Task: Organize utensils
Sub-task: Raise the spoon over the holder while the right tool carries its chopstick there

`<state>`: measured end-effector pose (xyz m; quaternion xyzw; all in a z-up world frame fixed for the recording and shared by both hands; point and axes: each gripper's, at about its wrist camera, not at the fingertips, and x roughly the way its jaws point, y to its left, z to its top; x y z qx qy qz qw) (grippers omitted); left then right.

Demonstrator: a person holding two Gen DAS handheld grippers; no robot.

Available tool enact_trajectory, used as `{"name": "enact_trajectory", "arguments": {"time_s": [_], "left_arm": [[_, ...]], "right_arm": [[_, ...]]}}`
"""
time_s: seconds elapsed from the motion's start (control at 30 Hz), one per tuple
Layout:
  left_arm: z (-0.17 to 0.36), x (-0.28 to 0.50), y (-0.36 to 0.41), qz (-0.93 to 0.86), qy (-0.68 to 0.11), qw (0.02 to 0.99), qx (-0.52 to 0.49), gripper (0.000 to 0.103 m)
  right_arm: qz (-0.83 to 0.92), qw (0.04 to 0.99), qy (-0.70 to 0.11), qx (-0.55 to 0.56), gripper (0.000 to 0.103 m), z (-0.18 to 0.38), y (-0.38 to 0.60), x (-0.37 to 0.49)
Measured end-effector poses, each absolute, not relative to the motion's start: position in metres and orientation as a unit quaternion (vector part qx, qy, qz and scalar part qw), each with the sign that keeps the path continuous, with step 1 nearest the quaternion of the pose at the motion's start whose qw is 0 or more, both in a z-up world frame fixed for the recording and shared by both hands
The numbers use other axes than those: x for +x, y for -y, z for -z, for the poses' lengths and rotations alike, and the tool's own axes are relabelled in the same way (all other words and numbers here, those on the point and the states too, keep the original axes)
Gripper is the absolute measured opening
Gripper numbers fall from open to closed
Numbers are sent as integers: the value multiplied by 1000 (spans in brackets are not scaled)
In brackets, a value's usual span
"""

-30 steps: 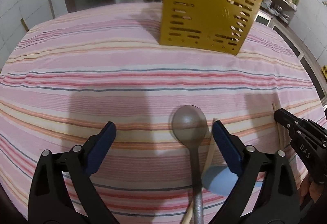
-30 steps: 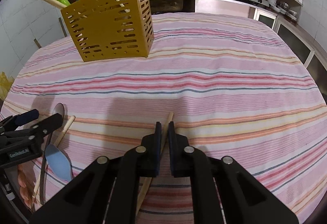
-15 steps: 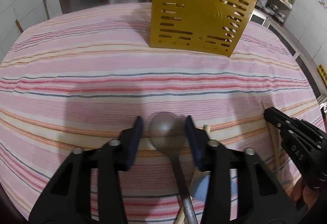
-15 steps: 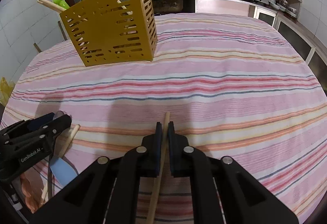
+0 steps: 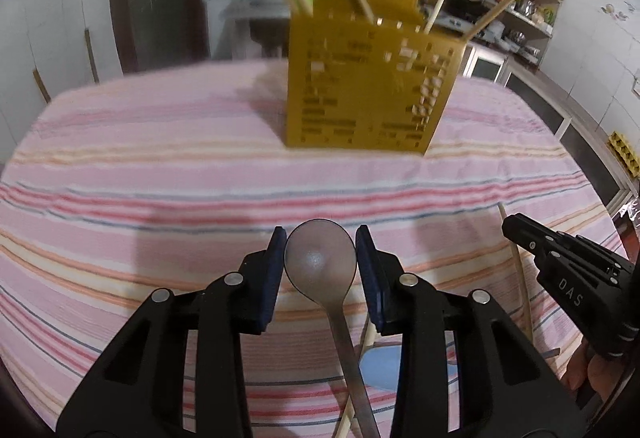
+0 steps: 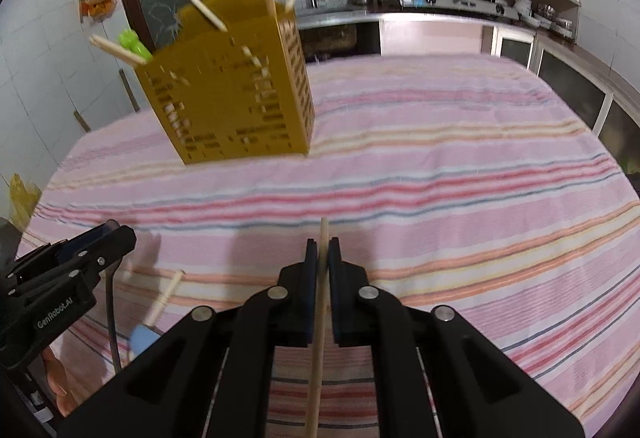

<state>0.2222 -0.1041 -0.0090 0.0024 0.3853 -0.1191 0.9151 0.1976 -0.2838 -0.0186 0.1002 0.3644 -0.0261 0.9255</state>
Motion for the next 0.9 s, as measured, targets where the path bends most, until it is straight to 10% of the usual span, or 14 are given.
{"name": "enact_trajectory", "arguments": {"time_s": [0.9], "left_arm": [[-75, 164, 49, 95, -232, 968, 20, 34]], "right_arm": [[33, 982, -165, 87, 6, -69, 270, 152]]}}
